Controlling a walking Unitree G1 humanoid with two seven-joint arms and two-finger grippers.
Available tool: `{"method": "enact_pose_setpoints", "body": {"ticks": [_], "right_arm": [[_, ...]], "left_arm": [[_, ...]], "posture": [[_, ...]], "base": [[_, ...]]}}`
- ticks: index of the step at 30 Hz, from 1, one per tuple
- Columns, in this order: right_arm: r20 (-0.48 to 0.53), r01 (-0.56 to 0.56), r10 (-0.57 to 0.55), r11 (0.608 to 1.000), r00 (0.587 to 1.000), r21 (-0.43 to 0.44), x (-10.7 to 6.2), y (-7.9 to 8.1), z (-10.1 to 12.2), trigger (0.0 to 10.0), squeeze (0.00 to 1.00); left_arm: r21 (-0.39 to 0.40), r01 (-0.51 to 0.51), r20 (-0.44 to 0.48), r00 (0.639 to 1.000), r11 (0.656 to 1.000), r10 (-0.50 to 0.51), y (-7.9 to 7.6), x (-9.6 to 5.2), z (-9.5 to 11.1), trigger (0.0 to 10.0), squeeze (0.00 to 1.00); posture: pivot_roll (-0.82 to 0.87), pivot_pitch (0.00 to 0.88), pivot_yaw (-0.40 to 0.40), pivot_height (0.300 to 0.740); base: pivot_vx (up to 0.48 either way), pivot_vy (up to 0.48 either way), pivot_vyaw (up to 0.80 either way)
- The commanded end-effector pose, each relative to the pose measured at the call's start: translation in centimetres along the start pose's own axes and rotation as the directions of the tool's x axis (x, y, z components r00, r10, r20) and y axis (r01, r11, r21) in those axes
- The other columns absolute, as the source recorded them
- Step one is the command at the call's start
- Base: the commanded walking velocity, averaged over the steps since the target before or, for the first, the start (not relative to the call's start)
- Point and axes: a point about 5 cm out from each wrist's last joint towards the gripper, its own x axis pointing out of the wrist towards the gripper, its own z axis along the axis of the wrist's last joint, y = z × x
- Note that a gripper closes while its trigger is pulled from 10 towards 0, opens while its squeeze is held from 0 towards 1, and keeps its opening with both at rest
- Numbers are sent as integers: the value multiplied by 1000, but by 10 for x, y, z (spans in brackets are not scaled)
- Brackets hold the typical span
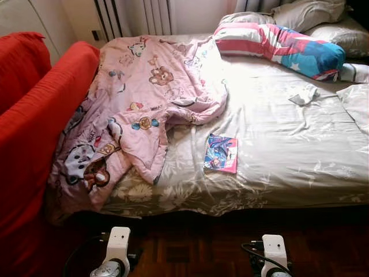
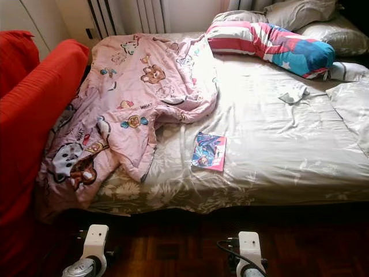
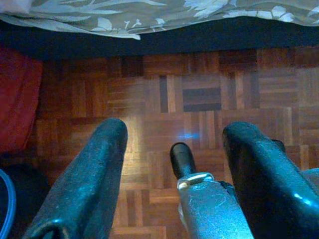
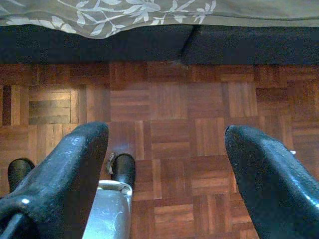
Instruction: Clean up the room
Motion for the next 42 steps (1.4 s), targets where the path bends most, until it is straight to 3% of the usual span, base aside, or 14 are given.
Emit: {"method": "enact_pose_setpoints", "body": {"ticks": [1,2,3,12,42], "right_arm": [[-27,0,0,1000,1000,6,-2,1,-7,10000,0],[-27,0,0,1000,1000,7,-2,1,-7,10000,0],[-27,0,0,1000,1000,7,-2,1,-7,10000,0],[-26,-1,2,1000,1000,12,-2,0,-8,10000,0],[-43,3,-2,1000,999,13,-2,1,-9,10000,0]], "left_arm": [[24,-13,-15,1000,1000,13,4,-1,-4,10000,1000],[24,-15,-17,1000,1000,16,4,-1,-5,10000,1000],[23,-17,-19,1000,1000,18,4,-2,-5,10000,0],[16,-22,-12,1000,1000,22,4,-2,-7,10000,0],[20,-18,-16,1000,1000,19,5,-3,-10,10000,0]], "posture": [[-25,157,33,740],[-25,157,33,740],[-26,159,33,740],[-30,166,32,740],[-34,140,39,740]], "base": [[0,0,0],[0,0,0],[0,0,0],[0,0,0],[308,0,0]]}}
